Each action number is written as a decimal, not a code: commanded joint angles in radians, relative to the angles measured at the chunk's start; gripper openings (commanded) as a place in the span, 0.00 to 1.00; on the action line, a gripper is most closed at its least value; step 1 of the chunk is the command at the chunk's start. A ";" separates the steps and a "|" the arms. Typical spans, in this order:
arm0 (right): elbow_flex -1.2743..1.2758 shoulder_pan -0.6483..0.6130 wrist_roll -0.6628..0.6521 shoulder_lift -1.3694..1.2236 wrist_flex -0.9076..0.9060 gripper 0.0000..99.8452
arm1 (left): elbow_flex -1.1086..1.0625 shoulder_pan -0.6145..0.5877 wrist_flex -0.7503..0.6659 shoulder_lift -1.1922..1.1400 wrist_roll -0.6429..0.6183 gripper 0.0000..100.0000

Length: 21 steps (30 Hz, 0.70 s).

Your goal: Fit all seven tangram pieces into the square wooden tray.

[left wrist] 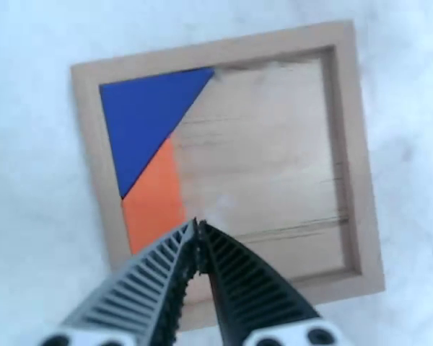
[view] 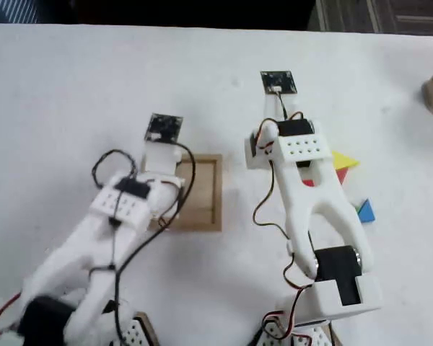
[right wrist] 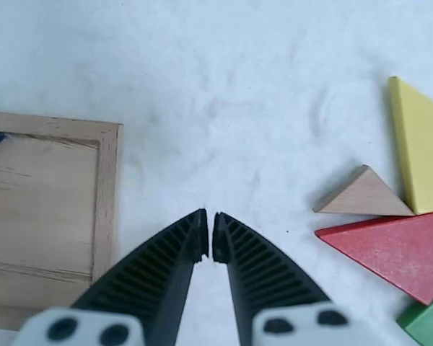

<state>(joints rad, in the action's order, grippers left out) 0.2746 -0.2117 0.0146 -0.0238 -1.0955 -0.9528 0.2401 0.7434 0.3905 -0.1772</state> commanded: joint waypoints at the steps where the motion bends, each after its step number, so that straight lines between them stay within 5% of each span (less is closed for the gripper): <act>1: -0.014 0.027 0.072 0.047 0.015 0.02 | -0.110 -0.015 -0.106 0.211 0.011 0.03; 9: -0.005 0.039 0.080 0.093 -0.102 0.02 | -0.235 -0.165 -0.242 0.410 0.009 0.03; 15: 0.121 0.252 0.034 0.208 -0.042 0.02 | -0.235 -0.194 -0.242 0.410 0.009 0.03; 21: 0.353 0.372 -0.078 0.320 0.074 0.02 | -0.235 -0.196 -0.239 0.410 0.009 0.22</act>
<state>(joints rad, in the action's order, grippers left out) 0.5186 0.0997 0.0146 0.1910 -1.1017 -1.1937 0.0575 0.5271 0.7695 -0.1757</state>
